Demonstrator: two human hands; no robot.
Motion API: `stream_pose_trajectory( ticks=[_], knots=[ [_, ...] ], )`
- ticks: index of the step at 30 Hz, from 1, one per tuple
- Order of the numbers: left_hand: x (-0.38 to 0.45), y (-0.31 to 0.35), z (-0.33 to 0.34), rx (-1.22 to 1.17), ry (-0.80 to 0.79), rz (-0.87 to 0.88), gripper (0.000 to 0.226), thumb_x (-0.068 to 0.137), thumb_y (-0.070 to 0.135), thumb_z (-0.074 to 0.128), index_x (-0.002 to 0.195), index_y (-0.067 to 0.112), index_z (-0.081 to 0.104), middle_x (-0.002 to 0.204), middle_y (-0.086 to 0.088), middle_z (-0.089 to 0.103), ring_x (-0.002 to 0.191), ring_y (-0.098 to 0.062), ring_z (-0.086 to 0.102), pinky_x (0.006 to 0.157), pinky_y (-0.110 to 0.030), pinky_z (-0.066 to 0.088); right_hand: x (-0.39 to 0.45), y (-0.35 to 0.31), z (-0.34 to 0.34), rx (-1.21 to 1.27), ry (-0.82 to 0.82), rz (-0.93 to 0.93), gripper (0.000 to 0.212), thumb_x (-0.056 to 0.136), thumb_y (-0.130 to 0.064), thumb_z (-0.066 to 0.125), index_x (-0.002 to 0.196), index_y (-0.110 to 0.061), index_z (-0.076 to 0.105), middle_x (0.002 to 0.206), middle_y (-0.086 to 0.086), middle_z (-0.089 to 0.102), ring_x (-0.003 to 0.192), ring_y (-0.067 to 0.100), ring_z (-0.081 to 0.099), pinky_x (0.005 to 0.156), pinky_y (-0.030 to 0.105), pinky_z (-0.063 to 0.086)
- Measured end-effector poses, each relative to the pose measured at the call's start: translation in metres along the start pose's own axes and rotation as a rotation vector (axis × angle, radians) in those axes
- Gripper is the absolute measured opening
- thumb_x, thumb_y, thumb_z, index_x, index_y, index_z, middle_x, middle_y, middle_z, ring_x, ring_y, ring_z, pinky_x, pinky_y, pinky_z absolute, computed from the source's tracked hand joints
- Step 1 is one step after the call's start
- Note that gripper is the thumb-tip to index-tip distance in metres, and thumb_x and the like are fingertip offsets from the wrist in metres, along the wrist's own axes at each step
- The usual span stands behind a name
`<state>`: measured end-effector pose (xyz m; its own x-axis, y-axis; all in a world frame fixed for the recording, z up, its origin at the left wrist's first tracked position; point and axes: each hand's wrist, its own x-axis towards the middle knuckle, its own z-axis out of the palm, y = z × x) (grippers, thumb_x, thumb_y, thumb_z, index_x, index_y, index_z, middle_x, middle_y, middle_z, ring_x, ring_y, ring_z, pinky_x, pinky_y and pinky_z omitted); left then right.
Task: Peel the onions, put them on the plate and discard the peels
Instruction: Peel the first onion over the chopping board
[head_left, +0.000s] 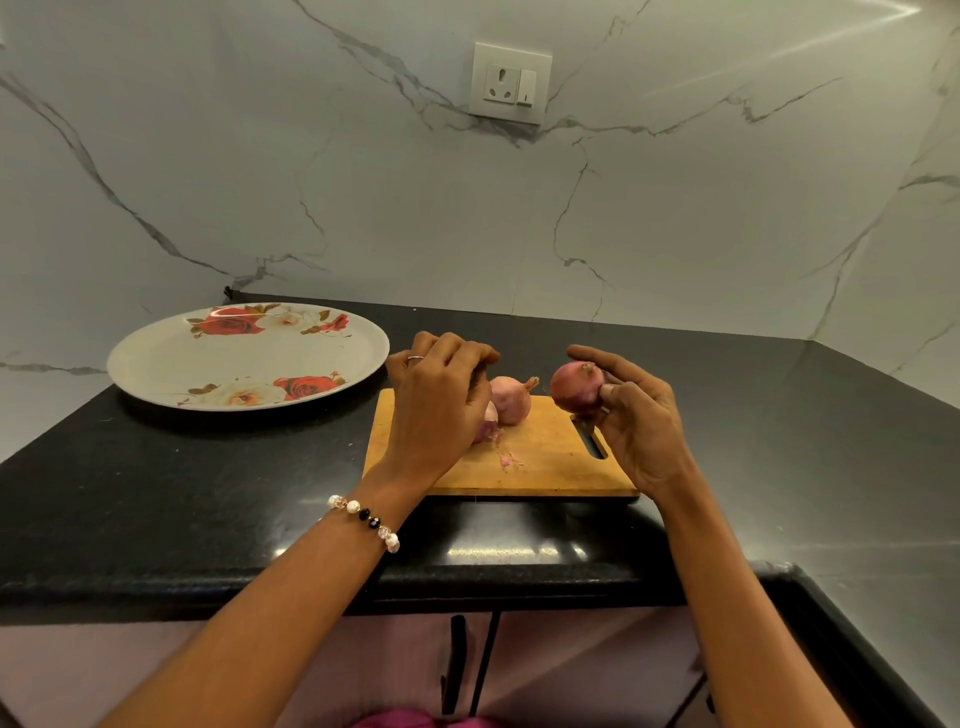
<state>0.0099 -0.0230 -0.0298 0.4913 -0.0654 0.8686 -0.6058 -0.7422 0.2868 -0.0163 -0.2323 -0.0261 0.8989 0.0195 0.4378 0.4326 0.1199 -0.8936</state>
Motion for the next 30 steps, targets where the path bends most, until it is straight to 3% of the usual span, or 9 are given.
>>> stream_pose_trajectory(
  ticks=[7,9,12,14,17,20,22,26,30],
  knots=[
    [-0.002,0.002,0.000,-0.122,-0.091,0.113,0.030,0.087,0.038,0.057,0.103,0.016,0.070,0.098,-0.003,0.062,0.093,-0.018,0.054,0.072,-0.037,0.045,-0.001,0.003,-0.001,-0.104,-0.022,-0.010,0.038,0.082,-0.014,0.053,0.111,-0.026,0.075,0.116,0.007,0.067,0.096,0.028,0.061,0.075,0.040,0.051],
    [-0.002,0.005,-0.001,-0.196,-0.158,0.141,0.039,0.087,0.043,0.053,0.110,0.016,0.069,0.100,-0.003,0.061,0.094,-0.017,0.054,0.073,-0.038,0.048,-0.001,0.002,-0.001,-0.124,-0.062,-0.012,0.036,0.084,-0.021,0.062,0.119,-0.020,0.070,0.114,0.007,0.069,0.095,0.030,0.062,0.072,0.034,0.055],
    [-0.001,0.007,-0.002,-0.313,-0.200,0.142,0.037,0.086,0.036,0.060,0.118,0.020,0.066,0.104,-0.002,0.058,0.095,-0.009,0.052,0.077,-0.032,0.050,-0.002,0.000,0.001,-0.087,-0.129,0.022,0.061,0.074,-0.038,0.083,0.127,-0.013,0.064,0.119,0.012,0.068,0.109,0.031,0.065,0.081,0.034,0.060],
    [-0.001,0.007,-0.004,-0.379,-0.204,0.149,0.034,0.084,0.029,0.067,0.116,0.018,0.068,0.103,-0.002,0.060,0.092,-0.006,0.053,0.078,-0.018,0.048,-0.002,-0.001,0.003,-0.085,-0.155,0.032,0.071,0.068,-0.045,0.087,0.127,-0.015,0.064,0.123,0.014,0.067,0.117,0.032,0.063,0.092,0.039,0.058],
    [0.000,0.008,-0.007,-0.406,-0.189,0.156,0.031,0.082,0.023,0.072,0.112,0.015,0.070,0.099,-0.002,0.063,0.088,-0.006,0.054,0.075,-0.009,0.045,-0.003,-0.003,0.004,-0.078,-0.196,0.029,0.069,0.067,-0.036,0.090,0.128,-0.017,0.063,0.124,0.013,0.067,0.118,0.032,0.063,0.093,0.038,0.057],
    [-0.001,0.007,-0.006,-0.383,-0.170,0.137,0.027,0.080,0.023,0.073,0.106,0.016,0.072,0.099,0.000,0.068,0.088,-0.006,0.060,0.075,-0.027,0.053,-0.003,-0.003,0.004,-0.134,-0.194,0.005,0.065,0.068,-0.010,0.085,0.129,-0.016,0.061,0.124,0.011,0.067,0.117,0.031,0.064,0.092,0.037,0.057],
    [-0.001,0.006,-0.007,-0.377,-0.177,0.144,0.025,0.079,0.020,0.073,0.103,0.013,0.073,0.098,0.000,0.071,0.087,-0.008,0.064,0.075,-0.029,0.055,-0.004,-0.003,0.005,-0.191,-0.161,-0.027,0.067,0.064,-0.008,0.085,0.126,-0.016,0.063,0.121,0.009,0.068,0.115,0.030,0.064,0.091,0.039,0.058],
    [-0.001,0.010,-0.009,-0.447,-0.201,0.103,0.025,0.079,0.013,0.075,0.104,0.009,0.073,0.096,-0.003,0.074,0.088,0.000,0.062,0.075,-0.005,0.046,-0.005,-0.004,0.005,-0.222,-0.100,-0.094,0.064,0.061,-0.008,0.086,0.120,-0.017,0.064,0.117,0.001,0.069,0.114,0.024,0.064,0.088,0.033,0.058],
    [-0.001,0.012,-0.010,-0.459,-0.196,0.095,0.028,0.080,0.019,0.075,0.106,0.009,0.072,0.095,-0.002,0.074,0.087,0.001,0.062,0.076,-0.001,0.043,-0.004,-0.005,0.005,-0.221,-0.098,-0.108,0.064,0.061,-0.009,0.086,0.121,-0.017,0.063,0.118,-0.001,0.068,0.116,0.021,0.064,0.086,0.030,0.057]
  ],
)
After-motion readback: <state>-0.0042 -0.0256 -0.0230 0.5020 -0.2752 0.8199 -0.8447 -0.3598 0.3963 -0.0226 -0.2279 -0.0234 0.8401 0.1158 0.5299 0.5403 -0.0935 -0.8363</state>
